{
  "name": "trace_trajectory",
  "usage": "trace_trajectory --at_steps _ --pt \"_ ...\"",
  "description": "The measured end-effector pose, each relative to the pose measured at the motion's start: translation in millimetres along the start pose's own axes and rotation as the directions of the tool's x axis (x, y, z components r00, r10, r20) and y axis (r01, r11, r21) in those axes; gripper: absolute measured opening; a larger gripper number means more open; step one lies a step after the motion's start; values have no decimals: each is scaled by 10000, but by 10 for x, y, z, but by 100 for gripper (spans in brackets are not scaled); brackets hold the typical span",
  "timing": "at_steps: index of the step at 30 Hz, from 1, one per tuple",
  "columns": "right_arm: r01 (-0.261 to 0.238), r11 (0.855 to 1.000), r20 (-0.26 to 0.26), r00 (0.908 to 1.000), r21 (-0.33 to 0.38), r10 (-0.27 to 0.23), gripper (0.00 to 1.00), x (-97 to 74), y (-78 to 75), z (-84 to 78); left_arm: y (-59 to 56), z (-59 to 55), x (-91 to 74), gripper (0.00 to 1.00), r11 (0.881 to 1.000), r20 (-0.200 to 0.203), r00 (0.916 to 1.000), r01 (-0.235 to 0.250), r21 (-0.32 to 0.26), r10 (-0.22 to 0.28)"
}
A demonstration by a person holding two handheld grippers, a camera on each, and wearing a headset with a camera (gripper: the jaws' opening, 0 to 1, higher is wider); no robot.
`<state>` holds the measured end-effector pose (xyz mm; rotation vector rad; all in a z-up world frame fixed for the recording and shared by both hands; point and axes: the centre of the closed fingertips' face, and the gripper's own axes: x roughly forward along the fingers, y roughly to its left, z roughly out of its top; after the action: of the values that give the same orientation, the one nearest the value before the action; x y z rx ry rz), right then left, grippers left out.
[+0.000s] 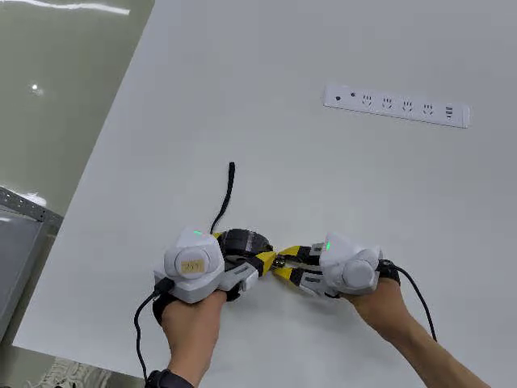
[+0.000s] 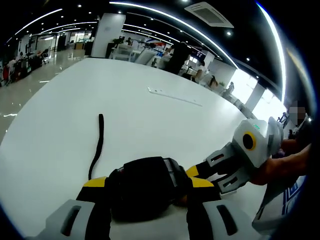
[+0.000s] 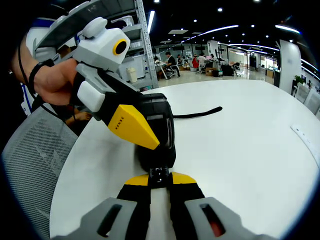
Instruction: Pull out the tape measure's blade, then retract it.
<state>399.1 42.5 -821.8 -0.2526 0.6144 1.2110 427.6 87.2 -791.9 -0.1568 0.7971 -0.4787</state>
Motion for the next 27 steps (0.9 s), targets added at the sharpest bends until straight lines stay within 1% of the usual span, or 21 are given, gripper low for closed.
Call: trace_trajectory --at_steps 7,8,12,14,18,22,23,27 --pt "-5 10000 -11 10000 -7 5 12 5 1 3 2 -5 -3 58 10000 44 10000 -4 -29 4" --pt "49 9999 -109 9999 -111 -50 12 10 3 4 -4 -6 -11 58 10000 116 9999 -46 3 46" --pt "154 9999 53 9999 2 -154 13 3 6 -2 5 -45 -39 59 9999 161 9998 -70 110 68" --pt "197 9998 85 9998 59 -197 13 6 7 -4 9 -47 -38 60 9998 178 9998 -134 168 131" --pt "320 9994 57 9995 -112 -320 14 -5 20 1 13 -45 -47 60 9998 127 9999 -31 214 28" --pt "461 9989 59 9989 -9 -461 15 -4 13 -5 6 -48 -67 60 9997 108 9999 35 238 -38" --pt "508 9986 66 9987 121 -509 16 -2 17 -2 5 -49 -66 60 9997 86 9999 65 220 -67" --pt "712 9972 -64 9974 246 -711 21 -8 55 5 14 -38 -88 60 9997 4 9998 219 56 -219"
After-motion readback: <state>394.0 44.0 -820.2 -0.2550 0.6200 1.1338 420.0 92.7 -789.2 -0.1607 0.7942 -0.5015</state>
